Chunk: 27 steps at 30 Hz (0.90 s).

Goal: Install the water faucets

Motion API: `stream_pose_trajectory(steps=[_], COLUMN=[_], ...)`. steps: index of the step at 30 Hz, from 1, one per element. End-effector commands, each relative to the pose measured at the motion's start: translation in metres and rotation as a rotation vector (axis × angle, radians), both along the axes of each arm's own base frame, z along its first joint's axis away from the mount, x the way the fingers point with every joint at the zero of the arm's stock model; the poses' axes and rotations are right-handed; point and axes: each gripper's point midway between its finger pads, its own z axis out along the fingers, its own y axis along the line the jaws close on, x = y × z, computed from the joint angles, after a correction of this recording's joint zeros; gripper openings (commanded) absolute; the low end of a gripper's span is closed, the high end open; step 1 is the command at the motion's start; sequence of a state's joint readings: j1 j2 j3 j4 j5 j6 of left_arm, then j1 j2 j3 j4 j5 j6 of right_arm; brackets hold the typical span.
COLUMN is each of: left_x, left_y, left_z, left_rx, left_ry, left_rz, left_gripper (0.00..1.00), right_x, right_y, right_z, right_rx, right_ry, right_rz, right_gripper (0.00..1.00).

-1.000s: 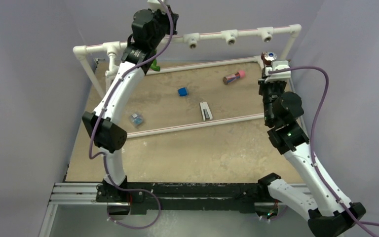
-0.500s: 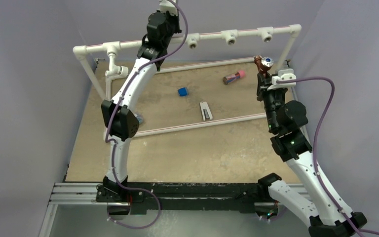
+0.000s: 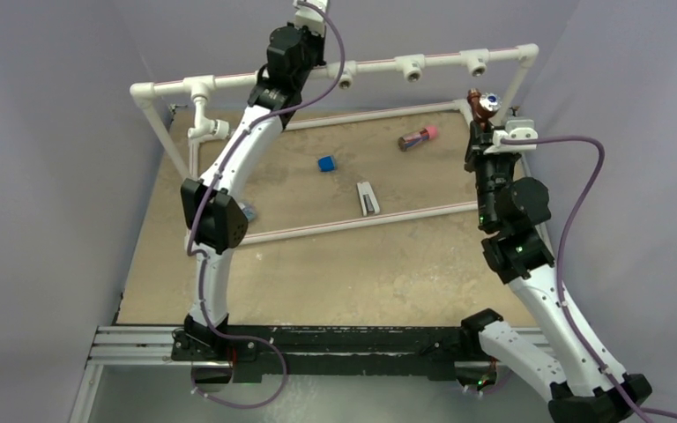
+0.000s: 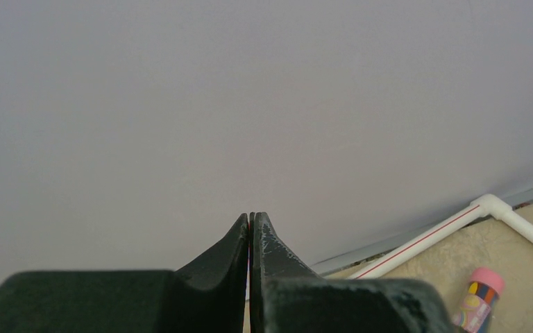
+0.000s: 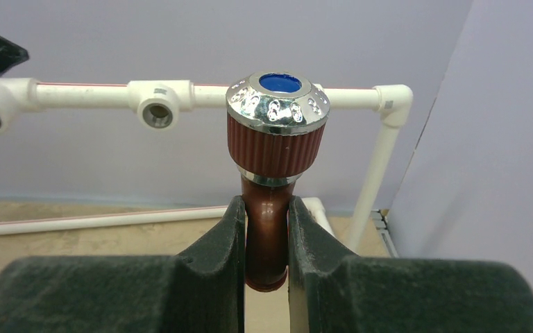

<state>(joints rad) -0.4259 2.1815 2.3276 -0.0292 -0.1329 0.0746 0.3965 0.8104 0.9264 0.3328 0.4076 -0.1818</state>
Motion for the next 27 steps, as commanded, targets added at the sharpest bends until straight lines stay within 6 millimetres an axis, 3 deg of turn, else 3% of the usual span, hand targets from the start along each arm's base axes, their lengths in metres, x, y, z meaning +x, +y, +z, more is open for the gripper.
stream_pose_trajectory(steps=[1, 14, 18, 27], left_x=[-0.018, -0.053, -0.062, -0.081], left_y=[-0.007, 0.006, 0.008, 0.015], left_z=[-0.017, -0.032, -0.043, -0.057], left_rx=[0.074, 0.095, 0.102, 0.102], left_ry=[0.080, 0.195, 0.221, 0.236], left_rz=[-0.056, -0.069, -0.077, -0.086], left_gripper=[0.00, 0.00, 0.00, 0.00], right_x=[-0.001, 0.028, 0.031, 0.050], right_y=[-0.016, -0.047, -0.055, -0.052], right_z=[0.037, 0.025, 0.013, -0.020], right_rx=[0.031, 0.019, -0.001, -0.033], right_ry=[-0.108, -0.073, -0.052, 0.049], right_rz=[-0.059, -0.061, -0.041, 0.129], right_gripper=[0.00, 0.00, 0.00, 0.00])
